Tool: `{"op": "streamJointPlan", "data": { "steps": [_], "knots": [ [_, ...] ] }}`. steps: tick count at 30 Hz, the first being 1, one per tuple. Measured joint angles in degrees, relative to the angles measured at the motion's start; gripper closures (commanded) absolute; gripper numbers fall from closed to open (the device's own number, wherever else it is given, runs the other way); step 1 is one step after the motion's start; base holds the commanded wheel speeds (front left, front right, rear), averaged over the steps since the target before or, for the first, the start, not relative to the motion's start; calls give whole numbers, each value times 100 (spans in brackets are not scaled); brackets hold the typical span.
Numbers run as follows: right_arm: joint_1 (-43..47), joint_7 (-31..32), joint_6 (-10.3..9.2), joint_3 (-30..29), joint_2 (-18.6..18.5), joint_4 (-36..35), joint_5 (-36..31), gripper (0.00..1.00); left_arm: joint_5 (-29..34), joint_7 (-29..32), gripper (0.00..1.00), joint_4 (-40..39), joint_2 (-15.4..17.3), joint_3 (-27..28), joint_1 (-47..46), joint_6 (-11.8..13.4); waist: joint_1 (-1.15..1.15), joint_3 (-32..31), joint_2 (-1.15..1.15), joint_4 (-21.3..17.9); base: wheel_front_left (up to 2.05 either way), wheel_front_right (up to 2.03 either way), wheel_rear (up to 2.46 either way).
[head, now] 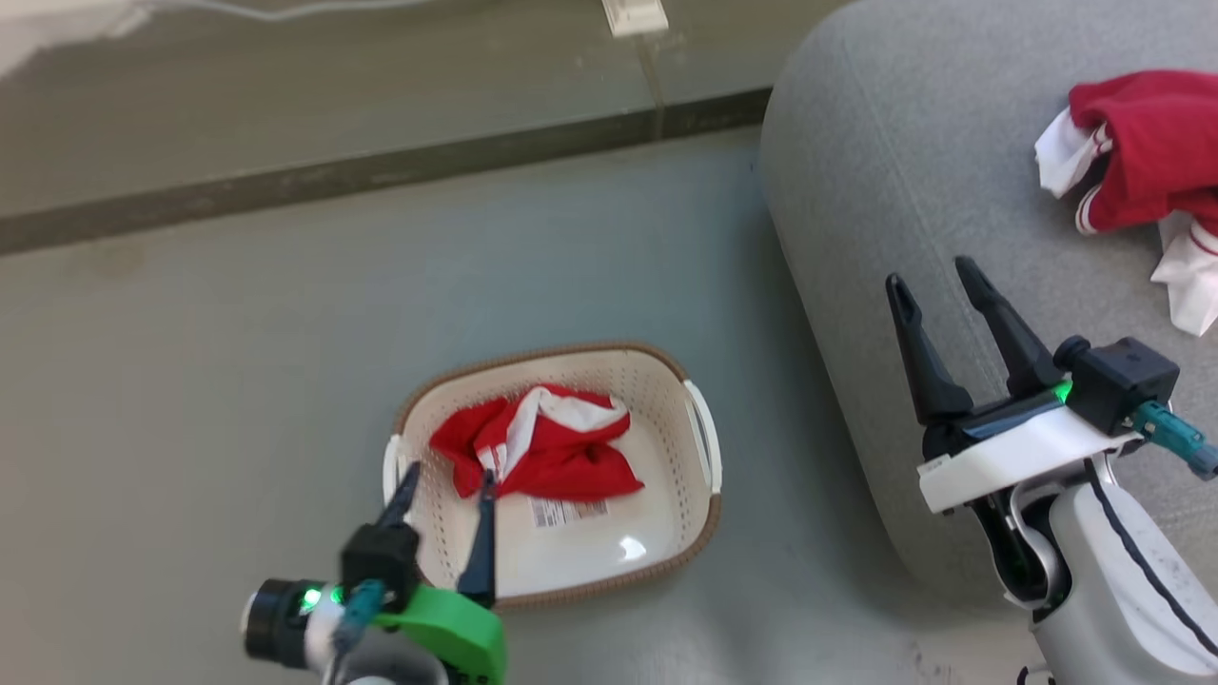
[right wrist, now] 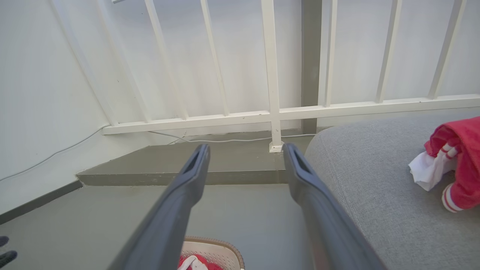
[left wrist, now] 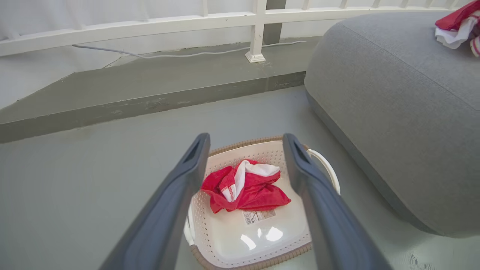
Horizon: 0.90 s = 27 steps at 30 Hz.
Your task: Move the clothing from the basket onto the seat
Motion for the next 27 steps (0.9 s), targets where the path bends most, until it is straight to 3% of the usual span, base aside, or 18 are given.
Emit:
{"op": "streamJointPlan", "data": {
  "steps": [14,27],
  "knots": [
    [-451,0,52,141,-30,-699,225,0,186,355,0,1304,-18,-884,-1126,-109,0,1096,0,-219,0,0,0],
    [-868,0,102,294,29,-1241,571,0,616,754,0,2553,-25,-1209,-2412,-107,1,2117,0,-644,0,0,0]
  ]
}}
